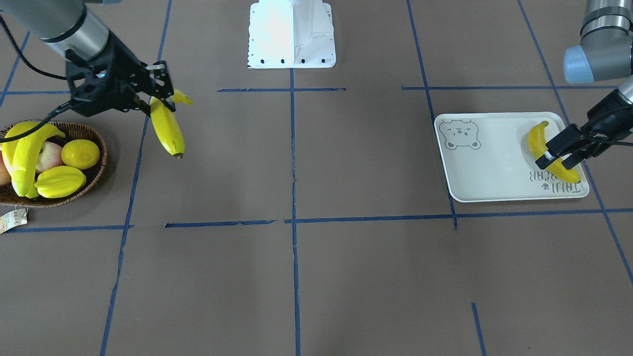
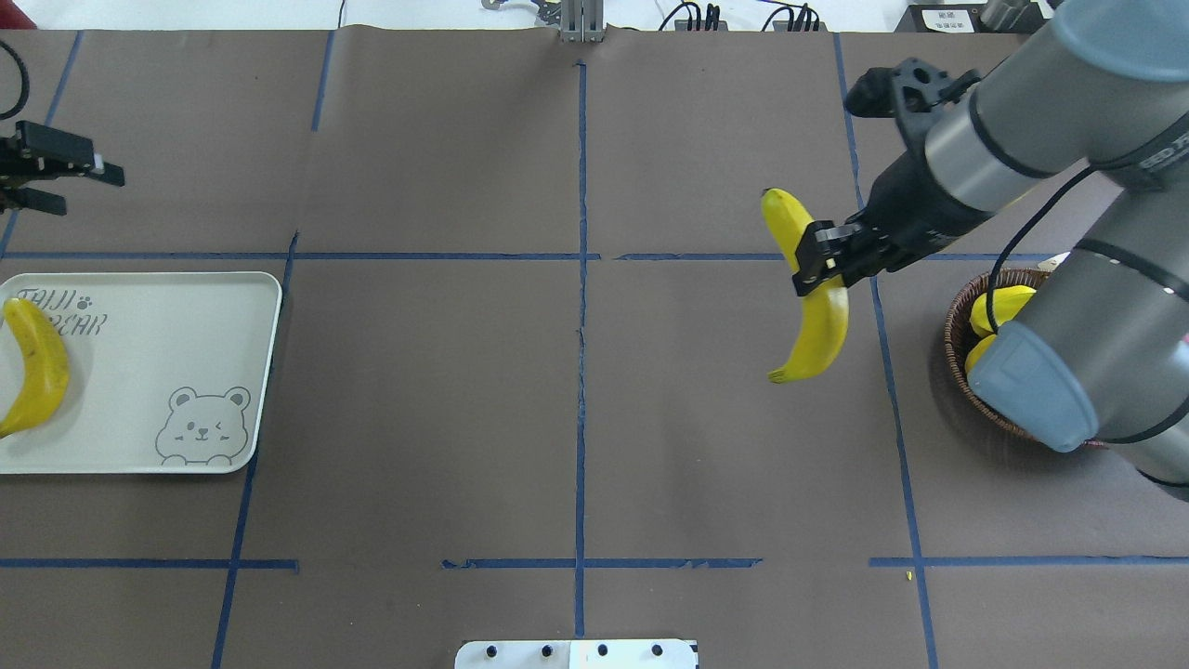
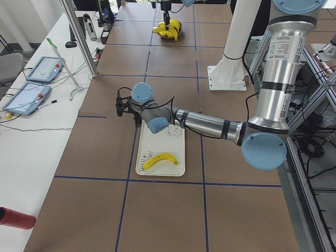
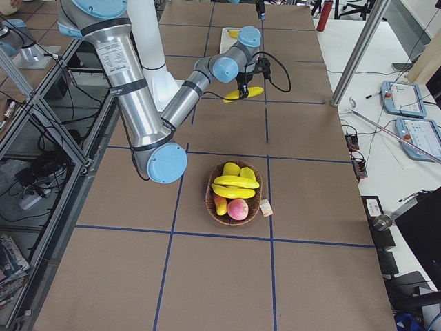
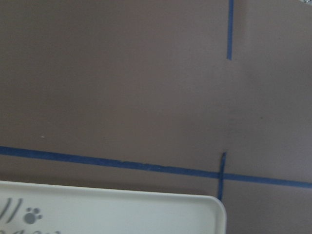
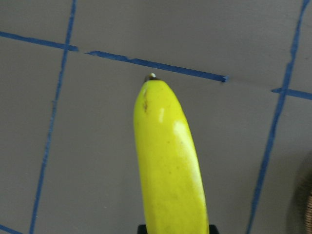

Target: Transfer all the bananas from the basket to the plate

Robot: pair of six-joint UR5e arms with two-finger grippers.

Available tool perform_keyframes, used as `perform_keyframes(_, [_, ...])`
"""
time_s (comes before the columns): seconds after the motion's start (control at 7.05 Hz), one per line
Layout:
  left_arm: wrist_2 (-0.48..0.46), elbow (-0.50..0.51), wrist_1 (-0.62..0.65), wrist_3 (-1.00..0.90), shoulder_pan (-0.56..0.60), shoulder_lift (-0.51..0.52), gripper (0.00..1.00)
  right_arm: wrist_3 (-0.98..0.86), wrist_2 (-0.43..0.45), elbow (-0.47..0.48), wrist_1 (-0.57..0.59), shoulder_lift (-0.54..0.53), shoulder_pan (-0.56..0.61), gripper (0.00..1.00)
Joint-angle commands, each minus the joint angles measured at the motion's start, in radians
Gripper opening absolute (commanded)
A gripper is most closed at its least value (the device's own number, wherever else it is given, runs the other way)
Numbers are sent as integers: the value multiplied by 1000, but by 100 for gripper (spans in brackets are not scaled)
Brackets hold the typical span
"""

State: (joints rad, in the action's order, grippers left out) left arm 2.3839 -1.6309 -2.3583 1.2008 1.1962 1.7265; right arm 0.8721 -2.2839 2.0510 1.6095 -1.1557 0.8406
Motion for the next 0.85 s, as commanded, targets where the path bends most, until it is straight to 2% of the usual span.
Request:
perform_keyframes(0.0, [0,-38,-4,275,-96,131,100,221,116,-12,-132,65,-119,1])
perform_keyframes(0.14, [-17,-65,-16,389,-180,172,100,267,150,-9,-134,89,-136,1])
perform_keyframes(0.28, [-88,-70,-83,536,-231,223,100,292,170,-12,-134,115,-155,1])
perform_keyframes(0.43, [-167,-72,-148,662,-297,261,100,336,232,-12,-134,138,-194,1])
perform_keyframes(0.57, [-242,-85,-177,748,-354,303,99,347,262,-12,-134,148,-221,1])
perform_keyframes(0.71, [-253,-84,-177,760,-377,339,99,349,267,-14,-134,158,-238,1])
